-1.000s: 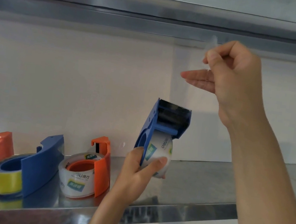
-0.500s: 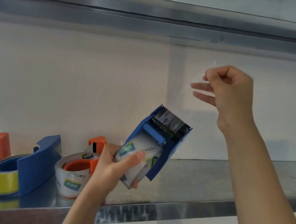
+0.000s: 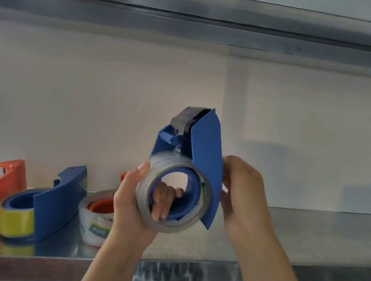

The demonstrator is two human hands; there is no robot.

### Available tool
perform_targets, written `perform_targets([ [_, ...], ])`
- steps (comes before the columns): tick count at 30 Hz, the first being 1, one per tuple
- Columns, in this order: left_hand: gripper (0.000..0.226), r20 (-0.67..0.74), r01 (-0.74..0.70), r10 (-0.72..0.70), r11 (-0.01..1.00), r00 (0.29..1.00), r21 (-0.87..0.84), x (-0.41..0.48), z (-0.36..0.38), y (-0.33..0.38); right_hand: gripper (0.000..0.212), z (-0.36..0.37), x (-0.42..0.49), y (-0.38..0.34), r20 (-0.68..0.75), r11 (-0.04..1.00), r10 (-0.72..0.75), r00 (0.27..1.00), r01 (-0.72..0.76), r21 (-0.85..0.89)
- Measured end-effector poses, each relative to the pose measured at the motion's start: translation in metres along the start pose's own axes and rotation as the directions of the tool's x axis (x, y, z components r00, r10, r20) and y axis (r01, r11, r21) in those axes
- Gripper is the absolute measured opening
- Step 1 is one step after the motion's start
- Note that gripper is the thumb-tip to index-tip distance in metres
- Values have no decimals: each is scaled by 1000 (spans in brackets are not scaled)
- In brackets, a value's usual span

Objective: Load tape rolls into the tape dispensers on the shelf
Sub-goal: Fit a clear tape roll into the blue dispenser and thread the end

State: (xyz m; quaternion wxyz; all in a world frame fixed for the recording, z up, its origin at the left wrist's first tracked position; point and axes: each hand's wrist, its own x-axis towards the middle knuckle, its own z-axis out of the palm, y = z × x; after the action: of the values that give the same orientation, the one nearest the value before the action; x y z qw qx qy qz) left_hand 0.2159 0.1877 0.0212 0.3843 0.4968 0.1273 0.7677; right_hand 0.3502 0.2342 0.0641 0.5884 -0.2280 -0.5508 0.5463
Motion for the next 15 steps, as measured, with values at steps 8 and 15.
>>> perform_targets([
  [8, 44, -52, 82, -97, 969, 994, -234, 1, 6, -9, 17, 21, -21, 11, -17, 987, -33, 999, 35, 158],
  [15, 52, -86, 121, -167, 914, 982, -387, 2, 10, -9, 21, 18, -26, 19, 47, 930, -363, 931, 359, 73],
])
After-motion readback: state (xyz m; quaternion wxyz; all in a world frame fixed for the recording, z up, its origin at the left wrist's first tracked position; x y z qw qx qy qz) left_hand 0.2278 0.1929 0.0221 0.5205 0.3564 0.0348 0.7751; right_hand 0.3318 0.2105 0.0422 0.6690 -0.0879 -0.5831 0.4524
